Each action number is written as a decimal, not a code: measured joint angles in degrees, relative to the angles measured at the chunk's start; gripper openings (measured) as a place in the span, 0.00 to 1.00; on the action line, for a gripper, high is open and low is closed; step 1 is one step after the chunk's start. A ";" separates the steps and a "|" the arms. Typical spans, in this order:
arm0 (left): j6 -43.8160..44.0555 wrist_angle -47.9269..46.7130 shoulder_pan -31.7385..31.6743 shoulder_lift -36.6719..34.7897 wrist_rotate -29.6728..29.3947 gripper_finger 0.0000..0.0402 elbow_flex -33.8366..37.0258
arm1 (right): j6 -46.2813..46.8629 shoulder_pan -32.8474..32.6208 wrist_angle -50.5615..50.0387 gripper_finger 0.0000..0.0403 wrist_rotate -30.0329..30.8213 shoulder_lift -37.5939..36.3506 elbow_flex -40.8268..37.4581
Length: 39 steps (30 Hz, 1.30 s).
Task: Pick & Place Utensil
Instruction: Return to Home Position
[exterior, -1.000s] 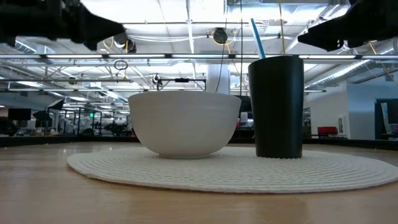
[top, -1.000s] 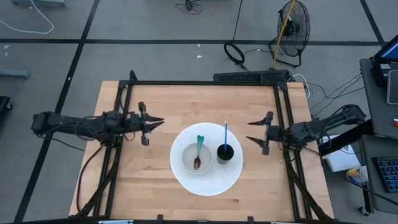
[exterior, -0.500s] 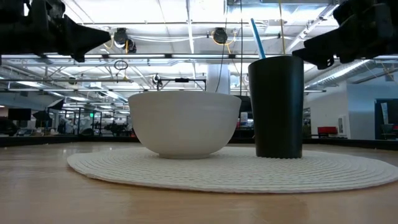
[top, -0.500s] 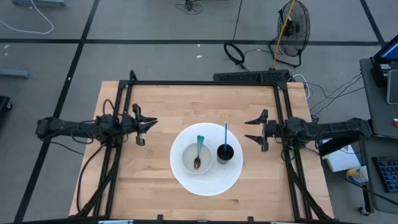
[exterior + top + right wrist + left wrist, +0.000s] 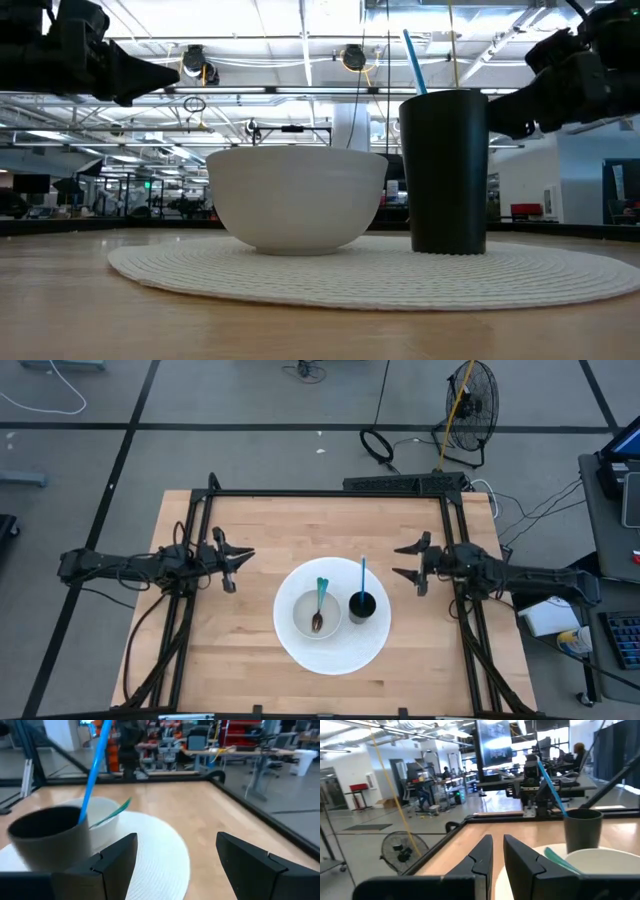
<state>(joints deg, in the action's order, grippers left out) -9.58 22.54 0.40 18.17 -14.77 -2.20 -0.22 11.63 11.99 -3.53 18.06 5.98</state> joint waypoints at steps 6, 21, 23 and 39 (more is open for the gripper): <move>0.28 -0.07 0.09 0.00 -0.39 0.13 0.00 | 1.14 4.85 1.14 0.66 -10.90 -4.80 0.00; 1.39 -14.80 0.11 -15.48 -1.40 0.13 0.00 | 2.13 10.22 -8.74 0.66 -15.00 -17.31 0.00; 1.33 -15.92 0.11 -17.97 -1.38 0.13 0.00 | 2.13 10.22 -8.78 0.66 -15.01 -17.86 0.00; 5.40 -27.34 0.97 -17.91 1.88 0.13 -4.34 | 3.59 10.02 -9.03 0.66 -17.64 -17.82 -0.89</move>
<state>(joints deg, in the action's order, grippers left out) -4.17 -4.79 1.38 0.26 -12.89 -6.53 3.37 21.65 2.96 -21.17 0.24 5.08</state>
